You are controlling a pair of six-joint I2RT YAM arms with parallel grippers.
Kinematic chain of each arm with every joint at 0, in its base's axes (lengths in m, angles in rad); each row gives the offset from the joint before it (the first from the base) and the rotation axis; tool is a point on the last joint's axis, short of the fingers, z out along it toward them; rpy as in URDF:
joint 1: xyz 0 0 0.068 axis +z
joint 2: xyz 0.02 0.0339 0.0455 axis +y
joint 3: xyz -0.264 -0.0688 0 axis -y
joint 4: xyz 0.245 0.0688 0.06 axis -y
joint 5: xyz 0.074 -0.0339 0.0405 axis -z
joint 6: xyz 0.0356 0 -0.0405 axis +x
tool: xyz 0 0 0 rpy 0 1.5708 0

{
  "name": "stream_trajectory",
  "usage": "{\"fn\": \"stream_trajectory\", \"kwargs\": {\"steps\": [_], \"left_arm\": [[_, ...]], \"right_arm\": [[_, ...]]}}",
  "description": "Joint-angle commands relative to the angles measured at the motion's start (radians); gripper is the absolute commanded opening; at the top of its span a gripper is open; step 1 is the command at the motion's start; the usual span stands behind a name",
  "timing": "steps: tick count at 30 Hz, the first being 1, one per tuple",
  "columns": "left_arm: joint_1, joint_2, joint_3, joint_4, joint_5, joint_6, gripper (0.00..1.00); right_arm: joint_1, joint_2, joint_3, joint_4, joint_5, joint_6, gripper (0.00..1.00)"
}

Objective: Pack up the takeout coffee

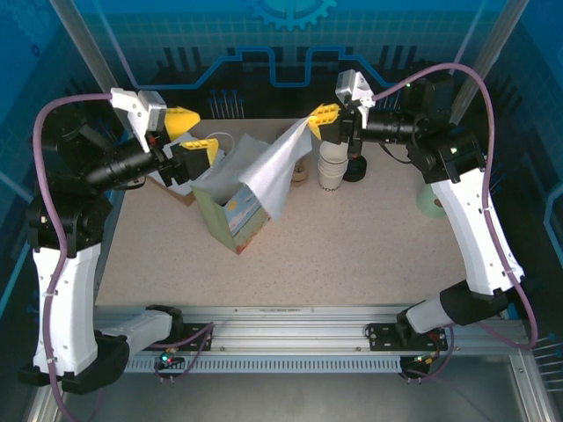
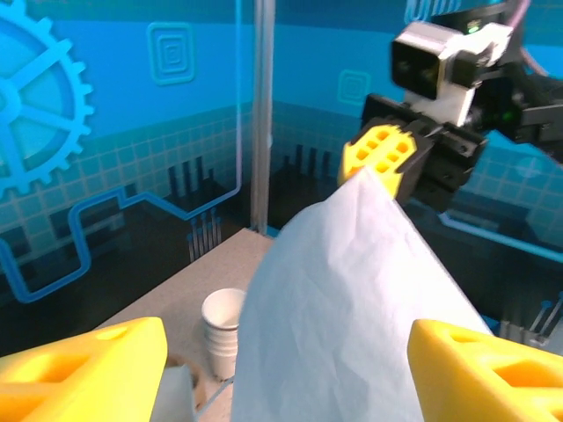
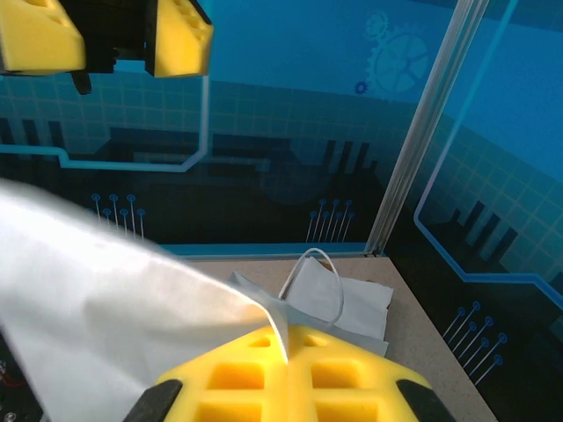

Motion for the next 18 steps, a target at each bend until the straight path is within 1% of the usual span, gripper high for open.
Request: {"fn": "stream_trajectory", "kwargs": {"steps": [1, 3, 5, 8, 10, 12, 14, 18], "left_arm": [[-0.005, -0.032, -0.017, 0.112, 0.119, -0.065, 0.75], [-0.026, -0.025, -0.029, 0.141, 0.107, -0.121, 0.74], [-0.088, -0.002, -0.025, 0.119, 0.038, -0.127, 0.74], [-0.235, 0.065, 0.038, 0.003, -0.168, -0.073, 0.74], [-0.319, 0.119, 0.078, -0.043, -0.289, -0.072, 0.75], [-0.402, 0.169, 0.101, -0.056, -0.401, -0.074, 0.76], [-0.468, 0.203, 0.105, -0.044, -0.487, -0.091, 0.77], [-0.573, 0.260, 0.112, -0.003, -0.585, -0.121, 0.81]], "right_arm": [[-0.013, 0.016, 0.053, -0.036, 0.012, 0.035, 0.00], [-0.013, 0.025, 0.062, -0.035, 0.013, 0.059, 0.00], [-0.009, 0.033, 0.070, -0.031, 0.019, 0.079, 0.00], [0.009, 0.052, 0.088, -0.033, 0.064, 0.122, 0.00], [0.027, 0.066, 0.103, -0.037, 0.116, 0.157, 0.00], [0.052, 0.081, 0.122, -0.047, 0.209, 0.204, 0.00], [0.081, 0.101, 0.152, -0.075, 0.302, 0.241, 0.00], [0.136, 0.128, 0.184, -0.116, 0.483, 0.300, 0.00]]}}
